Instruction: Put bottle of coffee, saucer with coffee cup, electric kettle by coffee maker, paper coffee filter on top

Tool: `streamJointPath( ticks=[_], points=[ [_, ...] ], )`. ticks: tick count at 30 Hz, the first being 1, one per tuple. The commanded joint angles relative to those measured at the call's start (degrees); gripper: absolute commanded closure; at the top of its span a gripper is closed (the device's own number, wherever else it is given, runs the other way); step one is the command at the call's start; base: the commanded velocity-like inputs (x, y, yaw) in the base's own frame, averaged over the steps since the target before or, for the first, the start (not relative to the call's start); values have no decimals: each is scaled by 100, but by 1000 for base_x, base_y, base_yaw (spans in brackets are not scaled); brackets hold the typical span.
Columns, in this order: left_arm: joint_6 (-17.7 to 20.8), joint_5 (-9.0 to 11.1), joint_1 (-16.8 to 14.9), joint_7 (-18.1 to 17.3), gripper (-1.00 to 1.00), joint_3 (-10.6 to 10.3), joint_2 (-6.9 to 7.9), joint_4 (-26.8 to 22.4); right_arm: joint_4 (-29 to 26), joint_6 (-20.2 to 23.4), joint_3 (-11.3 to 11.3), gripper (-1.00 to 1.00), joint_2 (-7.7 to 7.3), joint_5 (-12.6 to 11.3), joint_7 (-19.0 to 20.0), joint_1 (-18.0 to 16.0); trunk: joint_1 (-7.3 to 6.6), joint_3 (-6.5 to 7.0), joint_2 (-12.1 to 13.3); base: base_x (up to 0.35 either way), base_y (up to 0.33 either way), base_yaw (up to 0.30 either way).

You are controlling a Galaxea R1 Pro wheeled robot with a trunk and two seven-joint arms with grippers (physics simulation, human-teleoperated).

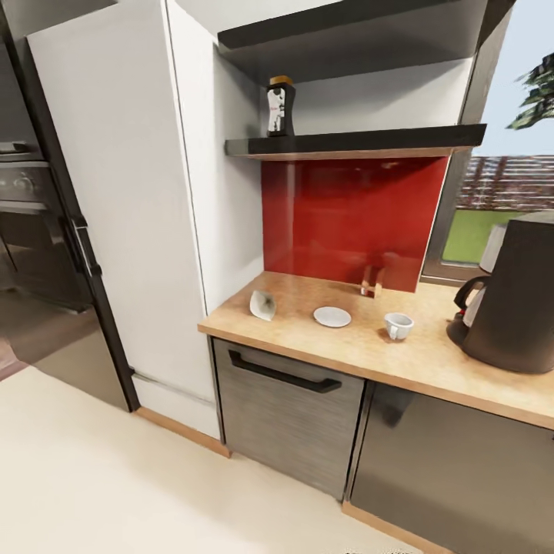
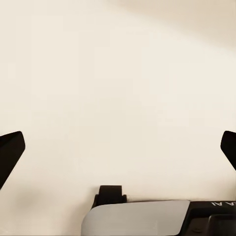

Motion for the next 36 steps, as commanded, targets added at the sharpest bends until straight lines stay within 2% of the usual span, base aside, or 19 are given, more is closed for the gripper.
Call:
streamJointPath(
  ticks=[1, 18, 31, 36],
  points=[
    [-12, -2, 2, 1, -100, 5, -1, -5, 5, -17, 27, -100, -3, 6, 0, -4, 0, -5, -3, 0, 227, -149],
    [-17, -10, 2, 2, -100, 3, 26, -7, 5, -19, 27, -100, -3, 7, 0, -4, 0, -5, -3, 0, 44, -235],
    [-27, -10, 2, 2, -100, -6, 32, 97, 5, -11, 27, -100, -5, 6, 0, -4, 0, -5, -3, 0, 227, -38],
    [-281, -9, 2, 1, -100, -4, 32, 112, 85, -11, 28, -100, -4, 8, 6, -4, 0, -5, -3, 0, 19, -163]
  ],
)
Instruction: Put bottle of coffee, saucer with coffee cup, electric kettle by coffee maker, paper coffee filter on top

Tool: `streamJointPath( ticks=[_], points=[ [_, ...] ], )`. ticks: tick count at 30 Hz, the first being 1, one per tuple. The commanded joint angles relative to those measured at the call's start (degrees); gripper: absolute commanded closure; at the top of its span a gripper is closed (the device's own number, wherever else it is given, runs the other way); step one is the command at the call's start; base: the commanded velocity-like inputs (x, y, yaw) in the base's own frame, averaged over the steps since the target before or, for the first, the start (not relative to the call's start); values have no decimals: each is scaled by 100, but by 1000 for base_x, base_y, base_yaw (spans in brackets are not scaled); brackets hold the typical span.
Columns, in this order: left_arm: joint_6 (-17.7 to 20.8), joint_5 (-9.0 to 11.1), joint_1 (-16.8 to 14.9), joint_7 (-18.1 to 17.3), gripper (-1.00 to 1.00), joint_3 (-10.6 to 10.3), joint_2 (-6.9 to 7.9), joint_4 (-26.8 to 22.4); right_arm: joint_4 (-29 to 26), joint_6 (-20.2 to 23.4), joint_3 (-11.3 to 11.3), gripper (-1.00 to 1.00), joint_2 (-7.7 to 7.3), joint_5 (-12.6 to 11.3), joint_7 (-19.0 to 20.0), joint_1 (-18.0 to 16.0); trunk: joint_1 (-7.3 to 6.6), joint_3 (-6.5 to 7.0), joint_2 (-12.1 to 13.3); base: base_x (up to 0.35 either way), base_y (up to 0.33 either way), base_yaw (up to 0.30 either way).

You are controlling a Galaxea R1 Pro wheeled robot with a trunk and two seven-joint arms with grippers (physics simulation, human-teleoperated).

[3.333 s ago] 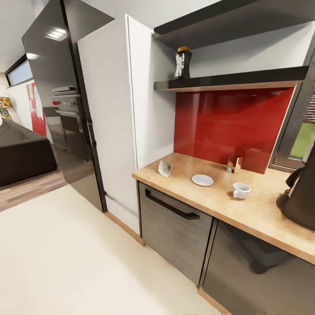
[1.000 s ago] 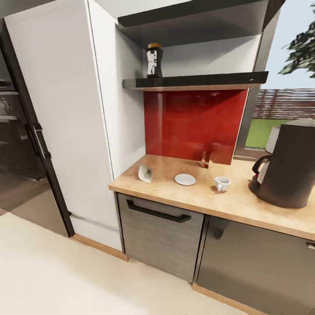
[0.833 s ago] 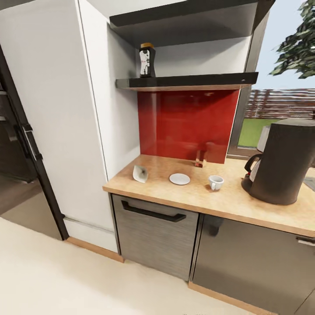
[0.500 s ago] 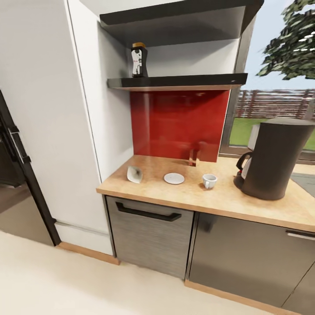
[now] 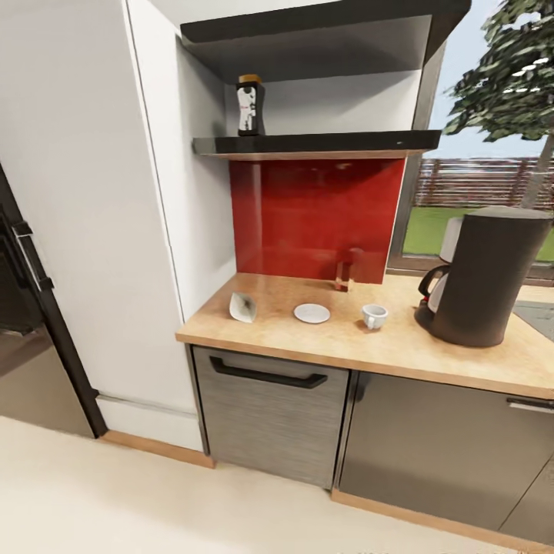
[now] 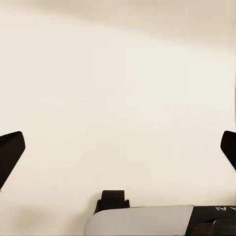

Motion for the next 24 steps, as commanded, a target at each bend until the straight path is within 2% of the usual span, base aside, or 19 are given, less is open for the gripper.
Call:
streamJointPath(
  ticks=[1, 4, 7, 8, 9, 10, 12, 13, 14, 16, 22, 24],
  points=[
    [-63, -1, 2, 1, -100, 5, -2, -2, 30, -16, 29, -100, -3, 6, 1, -4, 0, -5, -3, 0, 8, -107],
    [-245, 1, 2, -6, -100, -43, -15, 19, 121, -18, 27, -100, -4, 2, 4, -4, 0, -5, -3, 0, 4, -47],
    [-269, 5, 2, -11, -100, -66, -58, -13, 127, -22, 26, -100, -6, 3, 3, -4, 0, -5, -3, 0, 1, -11],
    [-273, 28, 2, -11, -100, -70, -93, -477, 128, -31, 26, -100, -3, -2, 3, -4, 0, -5, -3, 0, 0, -1],
    [-265, 34, 2, -10, -100, -68, -97, -636, 128, -54, 23, -100, -2, -3, 3, -4, 0, -5, -3, 0, 0, 0],
    [-242, 44, 2, -30, -100, -71, -135, -1151, 118, -207, 3, -100, -7, -6, 2, -4, 0, -5, -3, 0, 0, 0],
    [-236, 45, 2, -47, -100, -72, -151, -1271, 116, -245, 1, -100, -8, -5, 2, -4, 0, -5, -3, 0, 0, 0],
    [-195, 46, 2, -122, -100, -72, -219, -1512, 114, -309, -2, -100, -11, -5, 2, -4, 0, -5, -3, 0, 0, 0],
    [-81, 46, 2, -271, -100, -76, -328, -1772, 113, -365, -6, -100, -14, -5, 3, -4, 0, -5, -3, 0, 0, 0],
    [87, 44, 2, -433, -100, -75, -432, -2053, 112, -404, -4, -100, -16, -5, 3, -4, 0, -5, -3, 0, 0, 0],
    [740, 45, 2, -804, -100, -84, -600, -3015, 112, -459, 10, -100, -18, -5, 3, -4, 0, -5, -3, 0, 0, 0],
    [1039, 47, 2, -958, -100, -89, -683, -3556, 116, -470, 18, -100, -19, -5, 3, -4, 0, -5, -3, 0, 0, 0]
  ],
)
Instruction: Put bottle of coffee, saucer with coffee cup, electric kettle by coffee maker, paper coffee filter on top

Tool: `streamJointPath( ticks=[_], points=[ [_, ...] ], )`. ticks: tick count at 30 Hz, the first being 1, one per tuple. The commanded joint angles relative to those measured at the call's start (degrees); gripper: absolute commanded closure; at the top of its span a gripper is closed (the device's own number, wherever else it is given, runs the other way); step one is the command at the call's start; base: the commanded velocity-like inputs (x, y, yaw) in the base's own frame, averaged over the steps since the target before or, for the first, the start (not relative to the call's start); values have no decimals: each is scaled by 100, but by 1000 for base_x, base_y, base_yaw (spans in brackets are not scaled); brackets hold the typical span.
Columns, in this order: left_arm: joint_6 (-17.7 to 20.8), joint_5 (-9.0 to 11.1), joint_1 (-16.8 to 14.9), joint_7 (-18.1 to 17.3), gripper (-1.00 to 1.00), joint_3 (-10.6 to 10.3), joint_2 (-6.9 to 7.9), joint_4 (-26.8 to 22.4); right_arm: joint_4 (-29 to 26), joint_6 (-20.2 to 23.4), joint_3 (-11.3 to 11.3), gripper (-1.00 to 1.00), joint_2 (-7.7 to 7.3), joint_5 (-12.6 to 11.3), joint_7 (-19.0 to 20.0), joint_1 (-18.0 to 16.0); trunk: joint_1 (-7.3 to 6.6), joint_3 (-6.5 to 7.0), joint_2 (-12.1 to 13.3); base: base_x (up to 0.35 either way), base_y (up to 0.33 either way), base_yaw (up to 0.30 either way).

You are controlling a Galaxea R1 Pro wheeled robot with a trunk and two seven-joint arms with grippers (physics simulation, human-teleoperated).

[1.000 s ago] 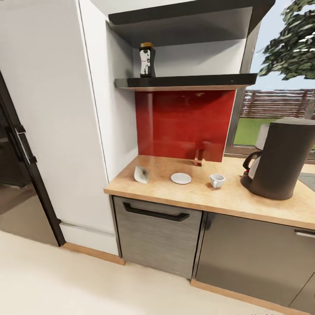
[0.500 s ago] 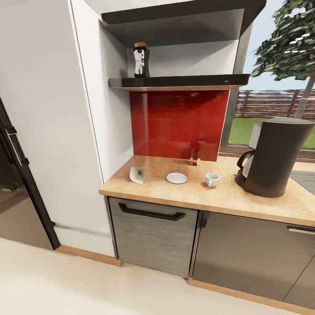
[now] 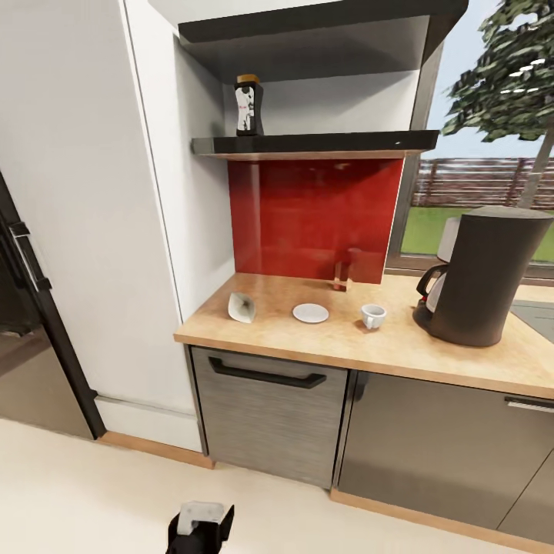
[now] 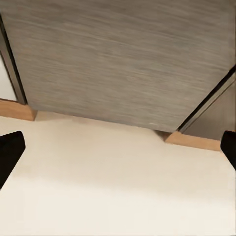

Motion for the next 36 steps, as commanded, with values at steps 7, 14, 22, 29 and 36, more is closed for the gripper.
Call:
streamJointPath(
  ticks=[7, 14, 22, 29, 36],
  points=[
    [823, -1, 1, -452, -100, -4, -140, -1204, 6, -26, 33, -100, -7, 5, 1, -3, 0, -5, -3, 0, 0, 0],
    [1231, 2, -12, -642, -100, -164, -283, -2233, 7, -28, 34, -100, -5, 5, 1, -3, 0, -5, -3, 0, 0, 0],
    [2313, 3, -1242, -645, -100, -645, -379, -2428, 22, -28, 34, -100, -8, 13, 1, -3, 0, -5, -3, 0, 0, 0],
    [3220, 3, -2601, -631, -100, -687, -379, -2402, 32, -28, 35, -100, -10, 13, 1, -3, 0, -5, -3, 0, 0, 0],
    [3410, -9, -3210, -595, -100, -689, -379, -2283, 34, -24, 35, -100, -6, 14, 1, -3, 0, -5, -3, 0, 0, 0]
  ],
)
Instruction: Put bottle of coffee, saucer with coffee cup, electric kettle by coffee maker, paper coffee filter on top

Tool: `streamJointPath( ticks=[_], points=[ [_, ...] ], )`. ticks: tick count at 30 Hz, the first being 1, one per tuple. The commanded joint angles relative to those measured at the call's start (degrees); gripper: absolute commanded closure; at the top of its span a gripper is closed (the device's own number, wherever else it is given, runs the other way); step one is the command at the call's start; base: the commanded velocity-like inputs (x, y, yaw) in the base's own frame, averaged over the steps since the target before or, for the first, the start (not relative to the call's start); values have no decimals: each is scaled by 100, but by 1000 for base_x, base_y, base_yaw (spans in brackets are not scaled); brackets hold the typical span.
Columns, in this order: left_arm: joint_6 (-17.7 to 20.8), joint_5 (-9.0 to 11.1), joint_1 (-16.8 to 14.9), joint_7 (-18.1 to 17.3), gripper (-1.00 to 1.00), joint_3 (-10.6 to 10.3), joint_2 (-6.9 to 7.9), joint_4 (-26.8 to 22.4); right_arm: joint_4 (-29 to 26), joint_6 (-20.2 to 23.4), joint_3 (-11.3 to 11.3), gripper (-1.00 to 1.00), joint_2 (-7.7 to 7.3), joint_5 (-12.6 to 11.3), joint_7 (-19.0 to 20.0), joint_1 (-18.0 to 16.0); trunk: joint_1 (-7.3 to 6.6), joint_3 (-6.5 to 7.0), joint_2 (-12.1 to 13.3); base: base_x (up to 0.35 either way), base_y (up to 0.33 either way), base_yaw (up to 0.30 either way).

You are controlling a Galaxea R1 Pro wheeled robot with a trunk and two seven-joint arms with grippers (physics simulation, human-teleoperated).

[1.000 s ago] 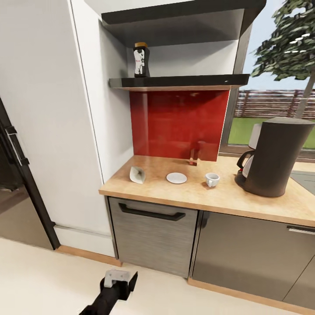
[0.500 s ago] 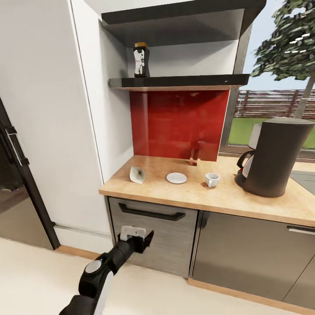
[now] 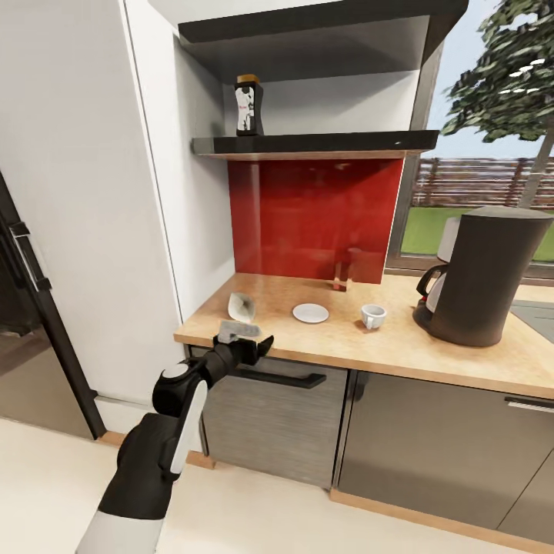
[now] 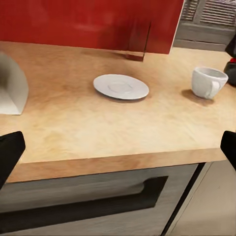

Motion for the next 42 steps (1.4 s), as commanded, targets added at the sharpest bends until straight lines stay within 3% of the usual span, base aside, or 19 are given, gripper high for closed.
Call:
streamJointPath(
  ticks=[1, 4, 5, 10, 33, 34, 38, 42],
  points=[
    [46, -5, -110, -7, -100, 7, -3, 98, -1, -15, 24, -100, -5, 4, 1, -4, 0, -6, -3, 0, 0, 0],
    [38, -21, -311, 165, -100, 14, -3, 384, 0, -13, 20, -100, -18, 4, 1, -4, 0, -6, -3, 0, 0, 0],
    [-35, -21, -401, 1069, -100, 21, -3, 518, 32, -13, 18, -100, -38, 8, 1, 1, 0, -6, -3, 0, 0, 0],
    [-199, -24, -420, 1533, -100, 20, -3, 496, 142, -12, 17, -100, -43, 9, -5, 4, 0, -6, -3, 0, 0, 0],
    [-260, -59, -425, 1684, -100, 75, -3, 523, 363, -21, 17, -100, -44, 14, -17, 5, 0, -6, -3, 101, 0, 0],
    [-256, -323, -425, 1687, -100, 88, -3, 531, 363, -21, 17, -100, -44, 14, -17, 5, 0, -6, -3, 8, 0, 0],
    [-246, -756, -425, 1686, -100, 105, -3, 509, 363, -21, 17, -100, -44, 14, -17, 5, 0, -6, -3, 4, 0, 0],
    [-239, -875, -425, 1682, -100, 113, -3, 497, 363, -21, 17, -100, -44, 14, -17, 5, 0, -6, -3, 1, 0, 0]
  ],
)
